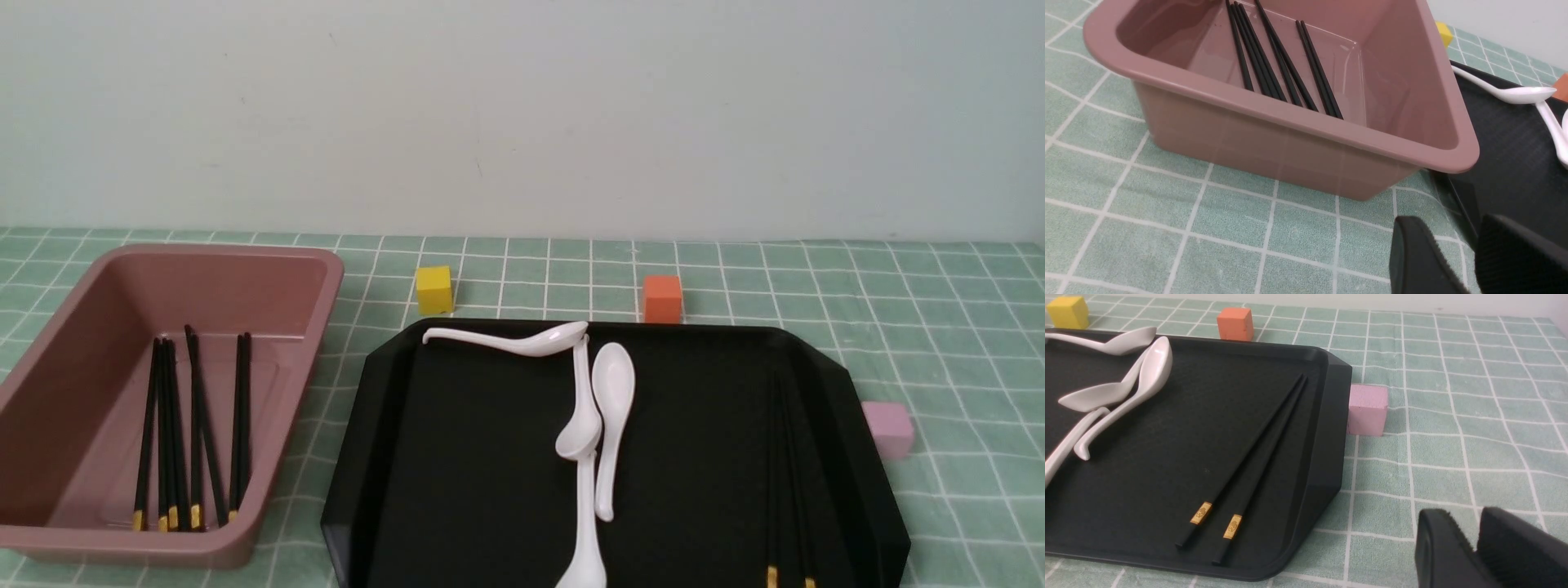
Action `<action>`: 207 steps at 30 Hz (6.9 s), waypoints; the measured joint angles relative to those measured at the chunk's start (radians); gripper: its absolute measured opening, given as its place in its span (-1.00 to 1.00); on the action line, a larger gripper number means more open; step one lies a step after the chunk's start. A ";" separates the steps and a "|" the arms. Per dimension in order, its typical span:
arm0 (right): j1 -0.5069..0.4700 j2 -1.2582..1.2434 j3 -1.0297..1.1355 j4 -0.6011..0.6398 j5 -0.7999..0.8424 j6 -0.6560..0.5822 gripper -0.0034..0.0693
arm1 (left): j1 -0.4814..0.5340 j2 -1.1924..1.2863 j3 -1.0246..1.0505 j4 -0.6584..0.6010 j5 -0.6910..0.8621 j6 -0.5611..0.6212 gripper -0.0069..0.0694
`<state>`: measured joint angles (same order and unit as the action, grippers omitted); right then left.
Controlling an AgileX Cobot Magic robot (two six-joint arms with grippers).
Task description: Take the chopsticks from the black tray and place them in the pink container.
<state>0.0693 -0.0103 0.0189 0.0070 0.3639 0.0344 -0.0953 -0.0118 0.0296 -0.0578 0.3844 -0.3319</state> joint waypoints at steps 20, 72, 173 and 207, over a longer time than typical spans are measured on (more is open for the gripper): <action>0.000 0.000 0.000 0.257 -0.010 0.187 -0.37 | 0.000 0.000 0.000 0.000 0.000 0.000 -0.19; 0.047 1.440 -0.856 0.588 0.626 -0.308 -0.24 | 0.000 0.000 0.000 0.000 0.000 0.000 -0.19; 0.799 2.410 -2.162 0.721 0.158 -0.101 -0.38 | 0.000 0.000 0.000 0.000 0.000 0.000 -0.19; 0.700 1.552 -1.728 0.080 0.885 -0.034 -0.95 | 0.000 0.000 0.000 0.000 0.000 0.000 -0.19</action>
<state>0.7693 1.5421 -1.7092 0.0870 1.2492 0.0000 -0.0953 -0.0118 0.0296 -0.0575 0.3844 -0.3319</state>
